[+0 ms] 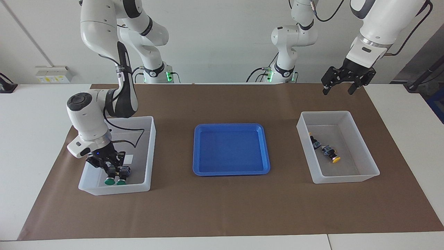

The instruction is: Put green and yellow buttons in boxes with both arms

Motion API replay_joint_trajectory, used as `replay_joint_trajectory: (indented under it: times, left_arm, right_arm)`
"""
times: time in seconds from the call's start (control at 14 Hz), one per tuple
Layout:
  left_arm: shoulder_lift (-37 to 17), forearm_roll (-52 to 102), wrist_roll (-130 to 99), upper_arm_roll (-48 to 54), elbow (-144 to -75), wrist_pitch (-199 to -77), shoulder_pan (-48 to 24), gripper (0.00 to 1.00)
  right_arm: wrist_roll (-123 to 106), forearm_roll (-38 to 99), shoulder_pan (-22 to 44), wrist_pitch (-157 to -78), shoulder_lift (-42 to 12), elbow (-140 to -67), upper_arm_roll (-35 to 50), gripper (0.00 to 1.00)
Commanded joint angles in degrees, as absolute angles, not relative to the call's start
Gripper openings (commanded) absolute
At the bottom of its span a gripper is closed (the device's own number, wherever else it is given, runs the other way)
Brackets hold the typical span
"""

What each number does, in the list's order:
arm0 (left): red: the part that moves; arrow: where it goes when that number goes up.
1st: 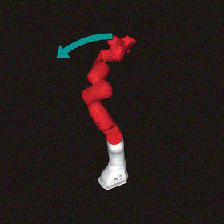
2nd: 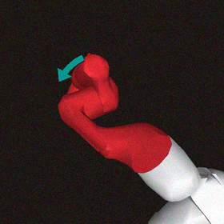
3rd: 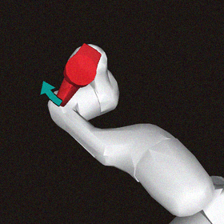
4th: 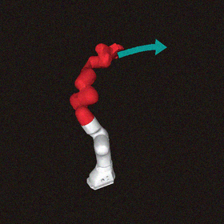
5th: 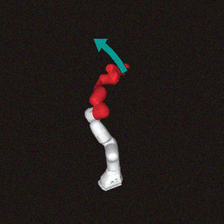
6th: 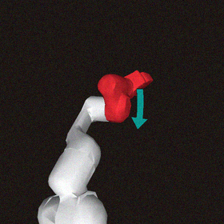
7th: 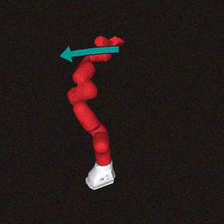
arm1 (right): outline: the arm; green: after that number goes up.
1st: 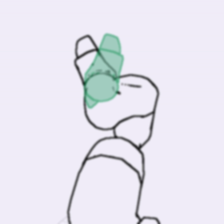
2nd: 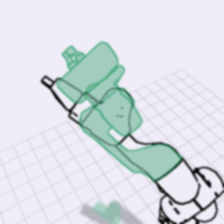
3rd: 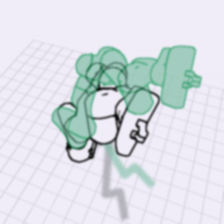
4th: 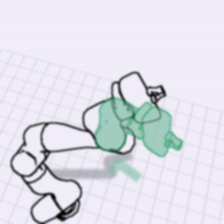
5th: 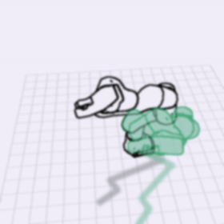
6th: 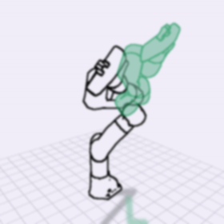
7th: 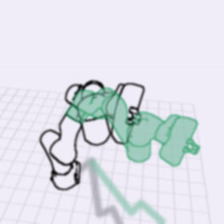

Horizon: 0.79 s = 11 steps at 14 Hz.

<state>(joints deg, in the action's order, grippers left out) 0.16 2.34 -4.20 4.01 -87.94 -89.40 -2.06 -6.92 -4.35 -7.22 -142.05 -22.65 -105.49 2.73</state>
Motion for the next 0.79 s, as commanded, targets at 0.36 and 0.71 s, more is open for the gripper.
replay_joint_trajectory:
  times: [0.36,0.71]
  left_arm:
    - [3.78,2.81,0.00,3.87,-93.33,-90.79,-1.14,1.00]
    - [3.87,3.08,-2.98,3.87,-93.52,-90.61,-0.27,1.00]
  right_arm:
    - [-8.79,-4.22,-8.26,-143.17,-24.08,-104.41,3.52,0.65]
    - [-7.56,-3.26,-7.56,-140.29,-22.16,-104.41,3.52,1.00]
